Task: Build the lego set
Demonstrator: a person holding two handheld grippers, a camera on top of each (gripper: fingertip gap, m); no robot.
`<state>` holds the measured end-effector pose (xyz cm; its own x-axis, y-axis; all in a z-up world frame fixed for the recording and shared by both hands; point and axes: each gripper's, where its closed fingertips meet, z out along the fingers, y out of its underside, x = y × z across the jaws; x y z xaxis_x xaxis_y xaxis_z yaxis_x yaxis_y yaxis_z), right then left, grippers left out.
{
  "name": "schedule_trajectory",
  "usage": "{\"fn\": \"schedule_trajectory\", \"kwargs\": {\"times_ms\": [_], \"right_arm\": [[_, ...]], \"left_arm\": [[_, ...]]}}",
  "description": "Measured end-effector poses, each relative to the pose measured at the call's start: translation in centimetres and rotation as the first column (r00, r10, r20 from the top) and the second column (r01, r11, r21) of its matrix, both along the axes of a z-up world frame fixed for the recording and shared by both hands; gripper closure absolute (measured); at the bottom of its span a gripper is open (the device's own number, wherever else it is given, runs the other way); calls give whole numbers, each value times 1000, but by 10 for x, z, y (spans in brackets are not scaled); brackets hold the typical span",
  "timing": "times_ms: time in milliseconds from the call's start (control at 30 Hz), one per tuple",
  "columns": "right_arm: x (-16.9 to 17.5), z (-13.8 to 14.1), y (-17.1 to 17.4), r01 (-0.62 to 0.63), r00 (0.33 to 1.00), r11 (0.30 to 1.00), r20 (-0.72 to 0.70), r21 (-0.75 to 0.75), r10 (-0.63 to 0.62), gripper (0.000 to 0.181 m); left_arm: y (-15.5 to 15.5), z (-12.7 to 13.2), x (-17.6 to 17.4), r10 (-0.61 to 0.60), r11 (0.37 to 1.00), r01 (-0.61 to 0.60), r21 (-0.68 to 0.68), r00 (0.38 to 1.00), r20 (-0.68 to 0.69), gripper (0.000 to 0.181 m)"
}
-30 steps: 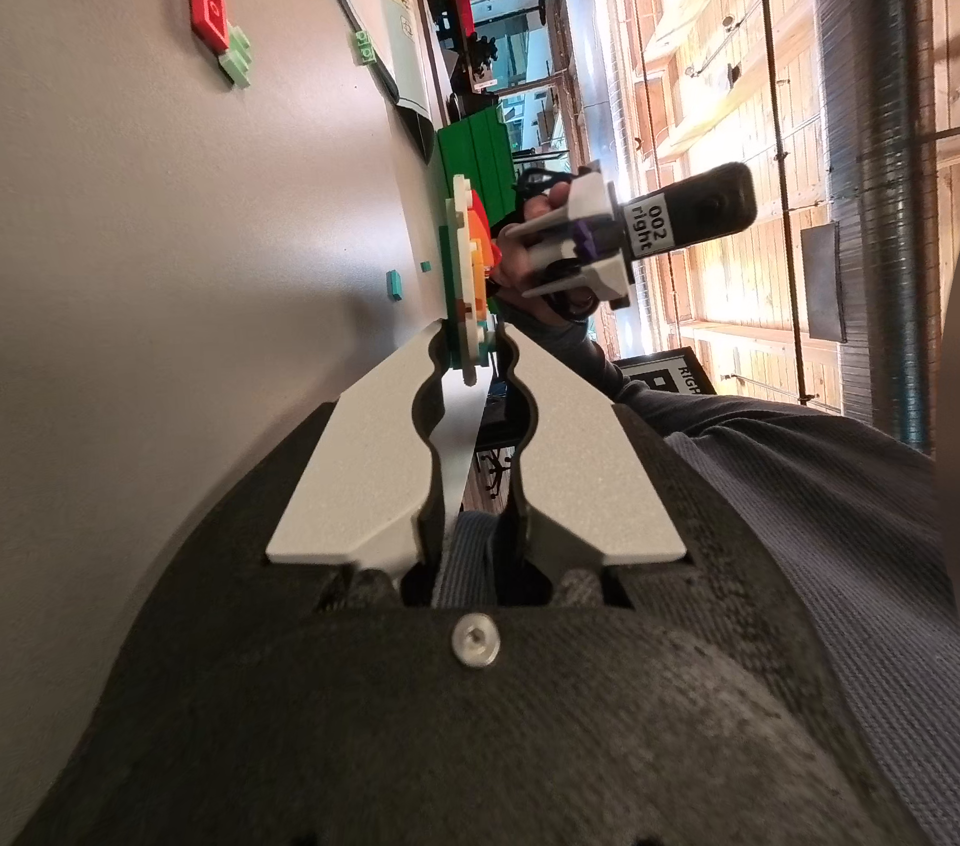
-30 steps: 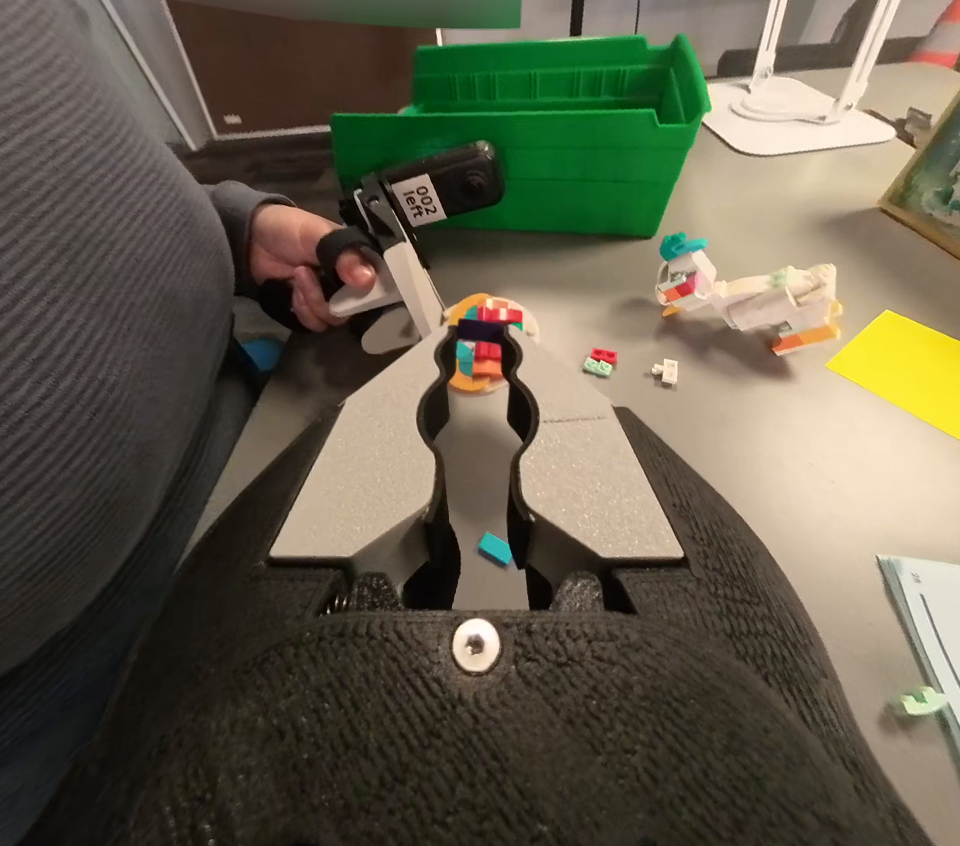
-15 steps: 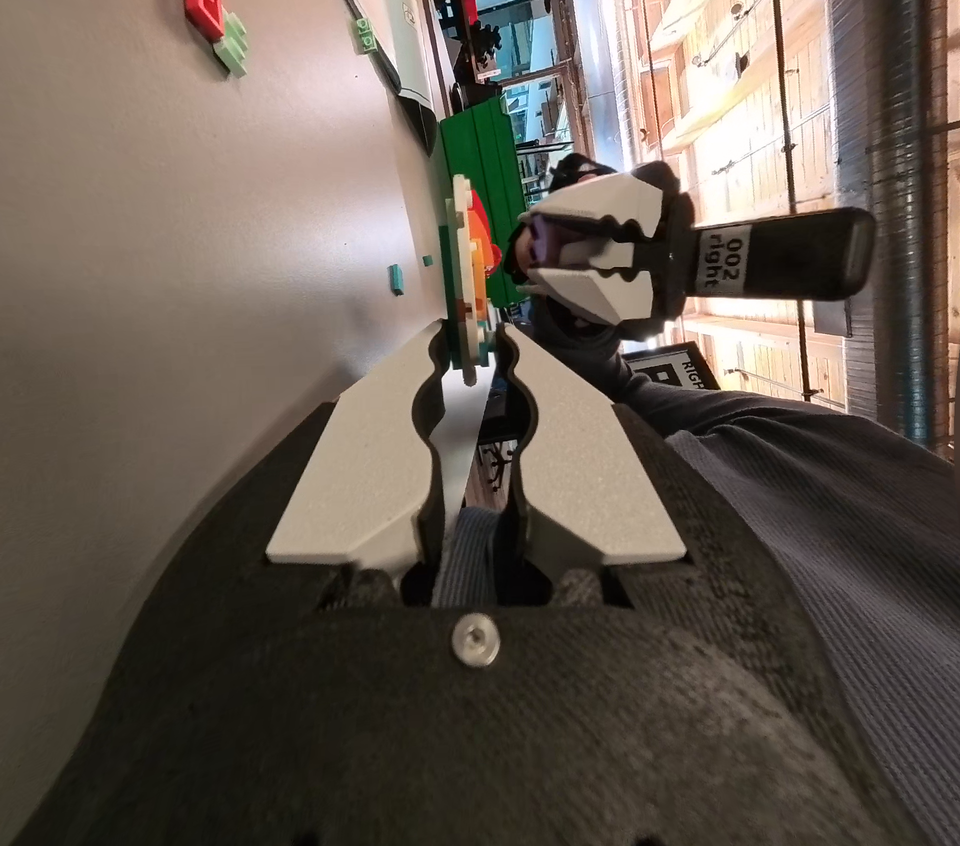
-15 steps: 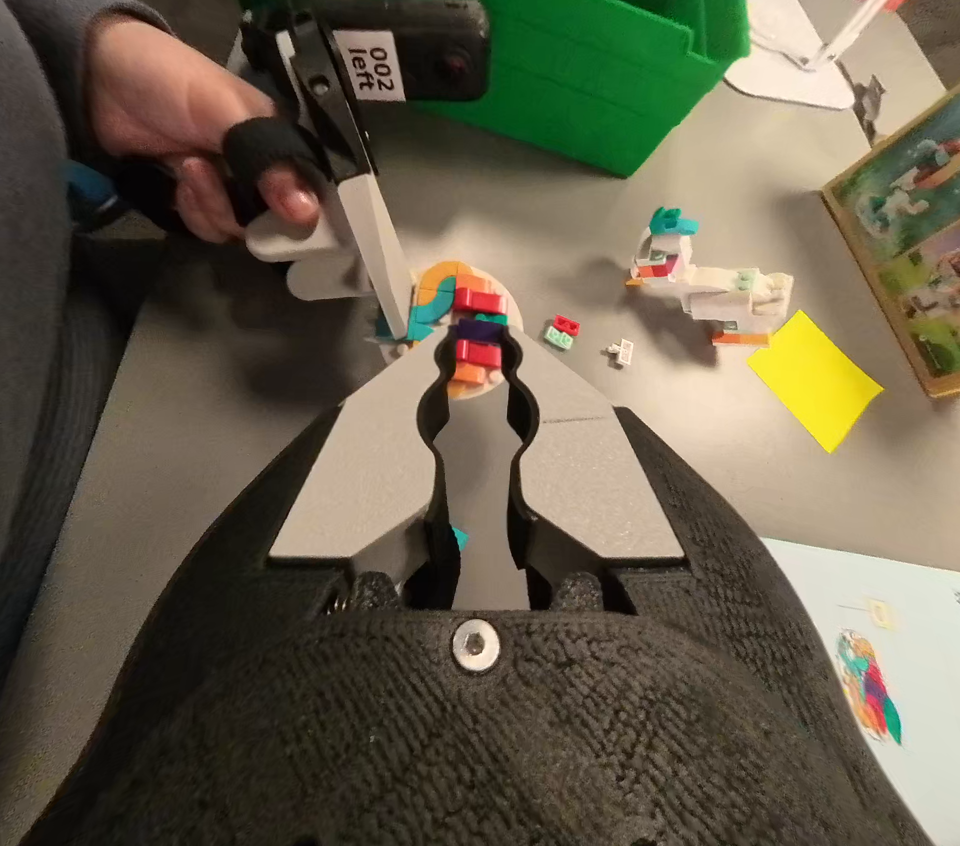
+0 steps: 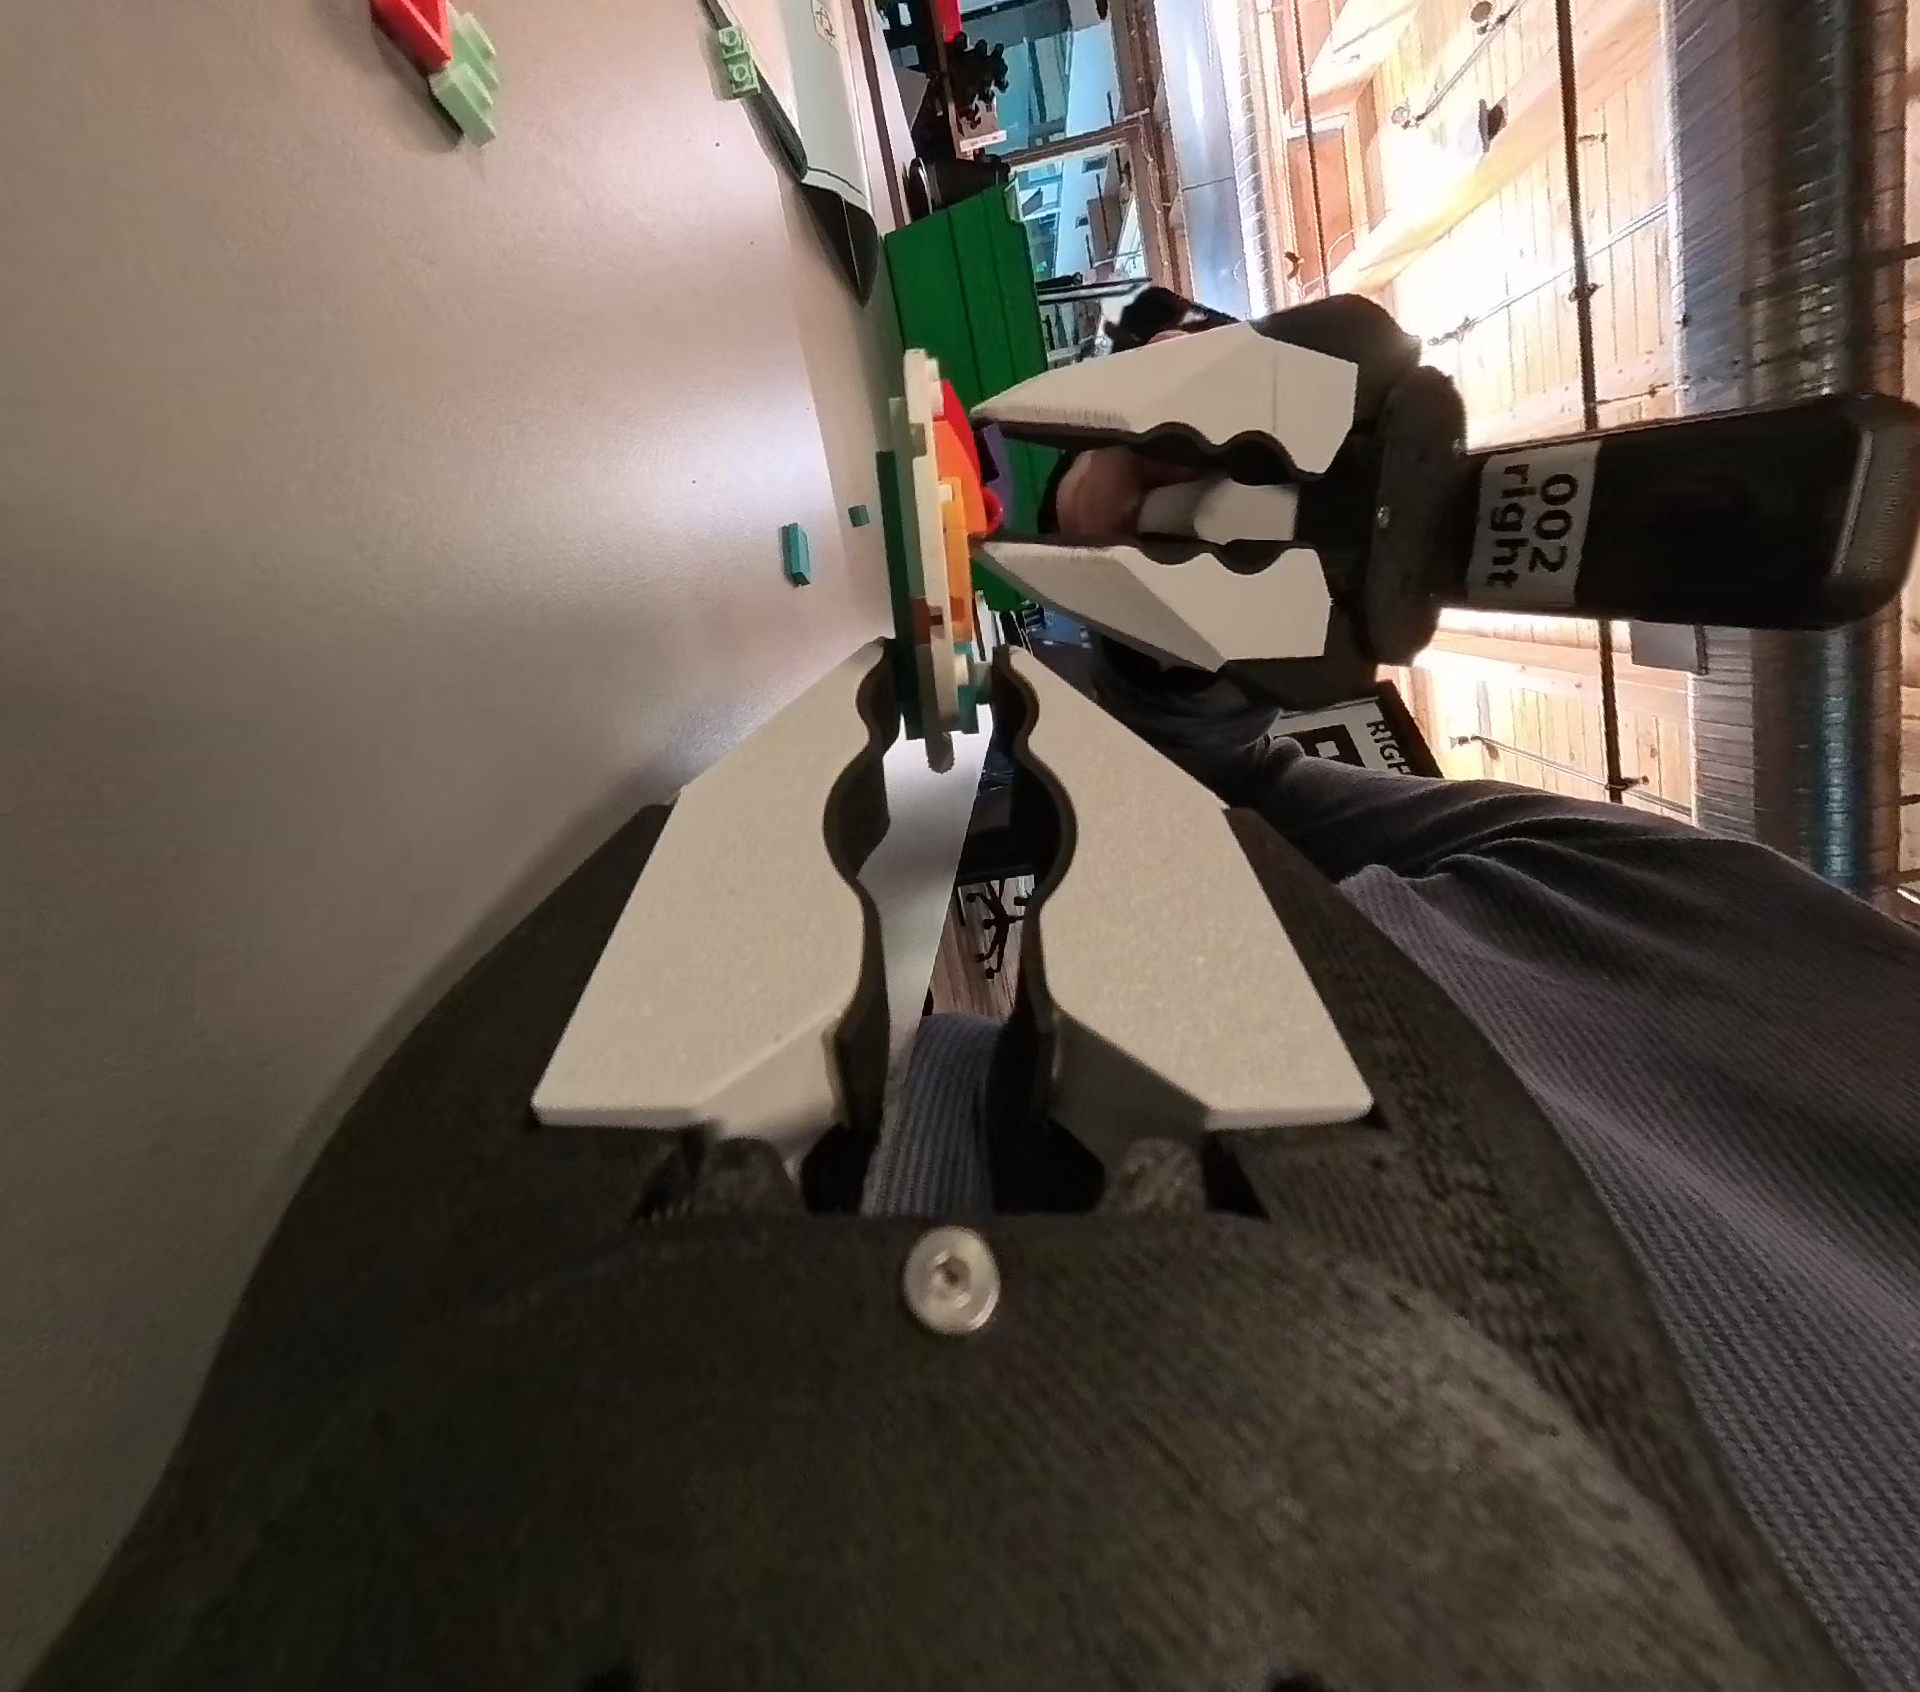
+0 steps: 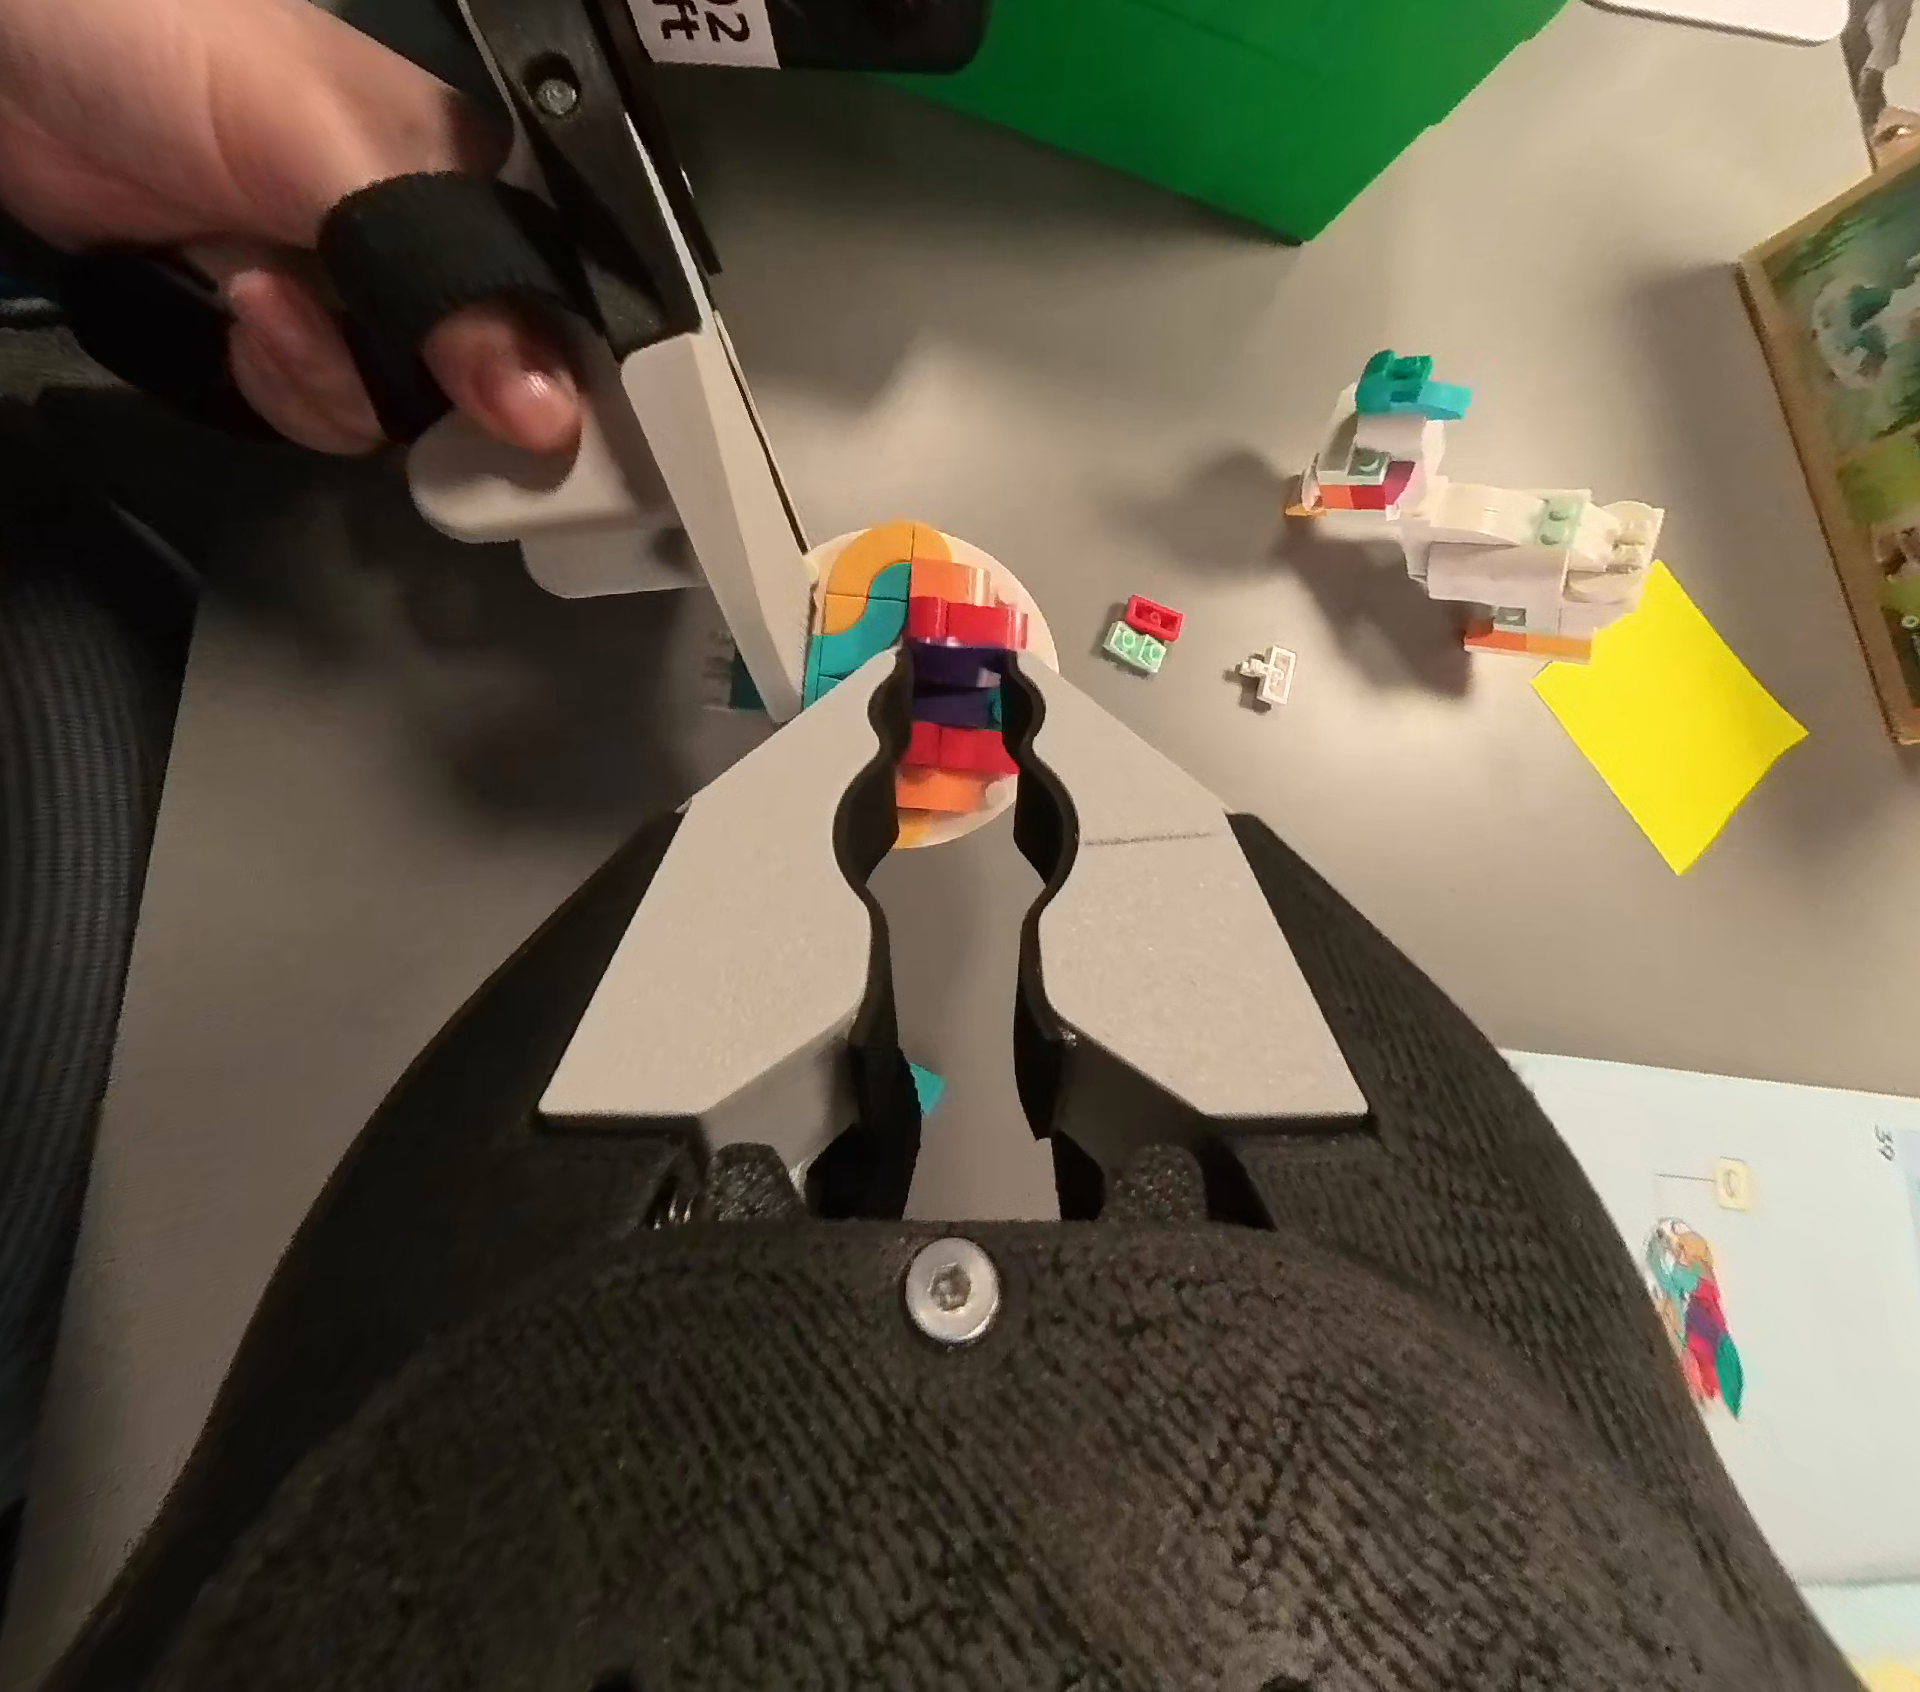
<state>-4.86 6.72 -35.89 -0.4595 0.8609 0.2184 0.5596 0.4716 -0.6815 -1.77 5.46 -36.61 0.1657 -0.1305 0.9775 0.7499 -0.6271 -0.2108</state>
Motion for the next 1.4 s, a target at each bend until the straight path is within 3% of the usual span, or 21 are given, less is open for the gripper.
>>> {"fn": "schedule_trajectory", "kwargs": {"times_ms": [667,967,1400], "right_arm": [[4,-4,-1,47,988,999,148,18,-49,164],[6,-1,-1,54,989,999,137,-2,-53,161],[5,3,-7,-42,998,998,43,54,40,161]], "left_arm": [[0,-1,1,-5,1000,5,-8,1000,-6,166],[0,-1,1,-5,1000,5,-6,1000,-1,166],[0,-1,2,-12,1000,12,-6,1000,4,166]]}}
